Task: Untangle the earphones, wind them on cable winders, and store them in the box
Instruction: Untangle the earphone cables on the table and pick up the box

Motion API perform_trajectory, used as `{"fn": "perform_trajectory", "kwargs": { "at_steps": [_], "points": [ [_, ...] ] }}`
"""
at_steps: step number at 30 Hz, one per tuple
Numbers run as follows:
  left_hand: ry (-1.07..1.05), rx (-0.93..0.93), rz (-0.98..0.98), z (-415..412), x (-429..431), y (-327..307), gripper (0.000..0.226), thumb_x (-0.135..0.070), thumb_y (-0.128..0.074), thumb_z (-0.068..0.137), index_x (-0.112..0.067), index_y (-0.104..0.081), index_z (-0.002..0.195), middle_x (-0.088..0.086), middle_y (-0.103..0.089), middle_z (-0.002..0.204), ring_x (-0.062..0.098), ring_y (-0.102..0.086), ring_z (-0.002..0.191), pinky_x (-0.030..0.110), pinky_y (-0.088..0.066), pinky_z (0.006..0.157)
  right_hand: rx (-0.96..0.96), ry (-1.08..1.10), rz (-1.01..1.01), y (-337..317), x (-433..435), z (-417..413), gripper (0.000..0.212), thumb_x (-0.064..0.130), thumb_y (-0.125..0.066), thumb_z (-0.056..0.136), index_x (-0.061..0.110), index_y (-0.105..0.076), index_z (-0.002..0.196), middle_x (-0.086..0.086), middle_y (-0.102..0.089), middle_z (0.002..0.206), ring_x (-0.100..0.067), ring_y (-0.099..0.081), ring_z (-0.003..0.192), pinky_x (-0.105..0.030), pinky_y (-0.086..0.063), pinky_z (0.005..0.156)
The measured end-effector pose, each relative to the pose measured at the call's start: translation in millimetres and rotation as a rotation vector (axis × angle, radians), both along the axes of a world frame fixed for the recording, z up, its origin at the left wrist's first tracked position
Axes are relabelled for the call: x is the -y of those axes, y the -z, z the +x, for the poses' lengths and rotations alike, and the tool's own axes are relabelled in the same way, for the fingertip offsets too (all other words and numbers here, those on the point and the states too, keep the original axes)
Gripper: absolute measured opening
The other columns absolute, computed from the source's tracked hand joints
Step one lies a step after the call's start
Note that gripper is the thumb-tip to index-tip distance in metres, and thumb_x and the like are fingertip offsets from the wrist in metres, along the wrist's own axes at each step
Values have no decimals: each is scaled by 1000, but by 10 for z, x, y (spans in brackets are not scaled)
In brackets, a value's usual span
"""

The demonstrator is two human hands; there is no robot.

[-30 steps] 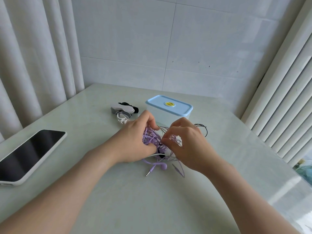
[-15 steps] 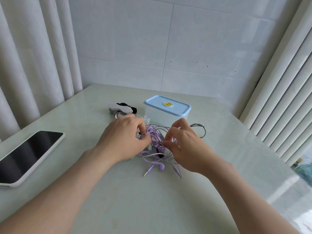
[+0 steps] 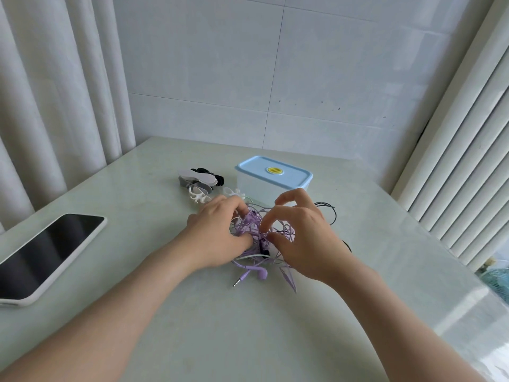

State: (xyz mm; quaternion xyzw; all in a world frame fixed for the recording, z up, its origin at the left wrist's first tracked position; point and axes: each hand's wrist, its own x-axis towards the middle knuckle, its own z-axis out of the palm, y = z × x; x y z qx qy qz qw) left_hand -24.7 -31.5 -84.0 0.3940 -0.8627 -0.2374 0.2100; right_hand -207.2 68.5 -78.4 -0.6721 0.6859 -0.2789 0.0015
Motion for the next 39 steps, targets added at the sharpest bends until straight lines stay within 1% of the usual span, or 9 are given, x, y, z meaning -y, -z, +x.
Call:
{"fn": "perform_trajectory", "kwargs": {
  "at_steps": [4,10,14,17,21,25,29,33,39],
  "points": [
    [-18,91,60,4,-59,-64,31,-60,-54,62,-37,-54,83,-17,-45,104,17,-48,112,44,-41,109,-1,44,-28,15,10,-20,17,28,-78,92,44,-79,97,12,-47,133,-12,-62,104,-29,-49,92],
    [44,4,107,-26,-29,-44,47,-62,-49,57,-49,-69,98,-19,-60,118,14,-56,121,45,-42,109,10,68,33,43,14,-13,21,53,-79,83,43,-80,101,12,-52,132,-10,-56,119,-32,-46,102],
    [63,-167,328,-51,-35,-99,28,-49,-69,85,-21,-72,81,-19,-59,64,2,-57,67,27,-41,69,24,65,44,25,4,2,30,56,-79,79,45,-78,106,12,-52,131,-12,-55,121,-35,-46,103],
    [81,-292,407,-54,-27,-72,31,-50,-77,89,-20,-77,85,-22,-64,62,-5,-57,58,11,-40,57,56,9,21,-2,-10,28,35,47,-79,76,46,-76,110,9,-53,128,-9,-54,119,-29,-45,99],
    [80,-355,476,-50,4,-70,14,-31,-78,90,-18,-82,95,0,-80,87,5,-69,79,24,-54,84,134,-1,-5,-22,-7,47,42,36,-79,76,41,-77,117,10,-56,123,1,-51,119,-6,-33,96],
    [121,-389,519,-26,40,-94,34,-31,-64,78,-10,-80,99,19,-75,110,21,-68,103,47,-41,115,247,36,-29,-52,-13,65,32,47,-68,78,42,-80,108,15,-58,120,4,-50,116,-13,-37,95],
    [104,-407,522,-42,77,-76,26,-31,-65,77,-14,-80,90,3,-79,98,28,-68,102,36,-45,104,216,67,-90,-13,13,56,10,40,-81,85,39,-81,94,14,-61,114,2,-56,112,-21,-41,96],
    [101,-428,536,-41,59,-92,22,-40,-75,91,-23,-79,79,-16,-71,77,-2,-60,75,27,-42,80,234,86,-110,-16,23,40,10,42,-86,82,41,-81,91,16,-62,112,5,-56,110,-12,-39,88],
    [34,-514,480,-44,48,-77,14,-27,-74,94,-15,-81,95,6,-79,102,10,-63,89,30,-46,89,287,97,-118,-55,8,41,10,37,-88,78,39,-82,86,21,-66,105,4,-59,108,-18,-43,86]
  ]
}}
